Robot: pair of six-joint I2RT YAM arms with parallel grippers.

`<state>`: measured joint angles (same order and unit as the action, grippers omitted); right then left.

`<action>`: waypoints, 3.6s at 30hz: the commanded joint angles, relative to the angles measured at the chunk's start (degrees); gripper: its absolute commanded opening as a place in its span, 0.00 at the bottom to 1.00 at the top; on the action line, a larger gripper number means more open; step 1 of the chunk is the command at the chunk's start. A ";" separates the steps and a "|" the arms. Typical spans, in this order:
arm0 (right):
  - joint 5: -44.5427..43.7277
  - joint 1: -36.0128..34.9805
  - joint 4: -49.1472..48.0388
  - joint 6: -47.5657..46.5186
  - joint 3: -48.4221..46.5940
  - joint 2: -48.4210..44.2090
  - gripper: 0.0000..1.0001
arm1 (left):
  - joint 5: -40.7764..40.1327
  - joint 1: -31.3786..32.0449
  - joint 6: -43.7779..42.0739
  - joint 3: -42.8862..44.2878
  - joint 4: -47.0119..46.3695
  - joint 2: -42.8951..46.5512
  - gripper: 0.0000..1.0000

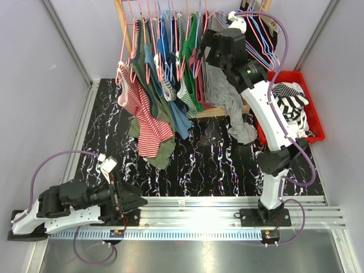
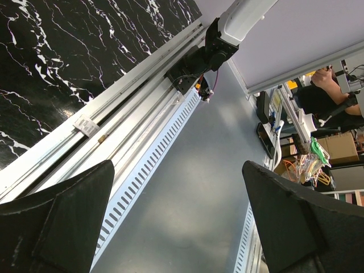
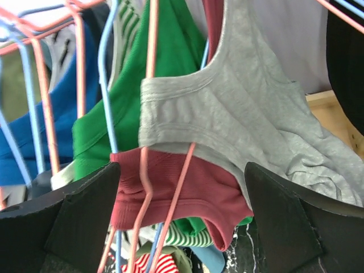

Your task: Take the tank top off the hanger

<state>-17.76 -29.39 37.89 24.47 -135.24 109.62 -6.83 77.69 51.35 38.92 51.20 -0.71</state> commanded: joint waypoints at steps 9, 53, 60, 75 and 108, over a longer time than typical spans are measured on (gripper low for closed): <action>-9.48 1.09 5.36 -1.61 -2.16 -0.53 0.93 | -0.38 0.36 0.59 -0.51 -1.01 6.77 0.99; 2.99 6.10 17.49 -26.49 -4.87 -2.39 0.00 | -1.17 0.27 -0.20 0.90 -1.81 4.05 0.99; 0.80 6.18 9.85 -26.49 0.67 -8.72 0.00 | -1.52 0.36 -0.73 1.51 -1.89 3.44 0.99; 4.47 9.08 -9.84 -22.01 21.67 -22.96 0.00 | -2.92 0.36 -2.40 3.44 -1.54 1.33 0.99; 60.53 12.42 15.36 -6.27 58.24 -80.00 0.00 | -9.43 0.27 -19.88 13.02 -13.41 -23.01 0.99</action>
<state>26.61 -16.93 47.20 18.46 -78.06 26.94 -14.00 77.69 36.27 49.39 43.29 -20.51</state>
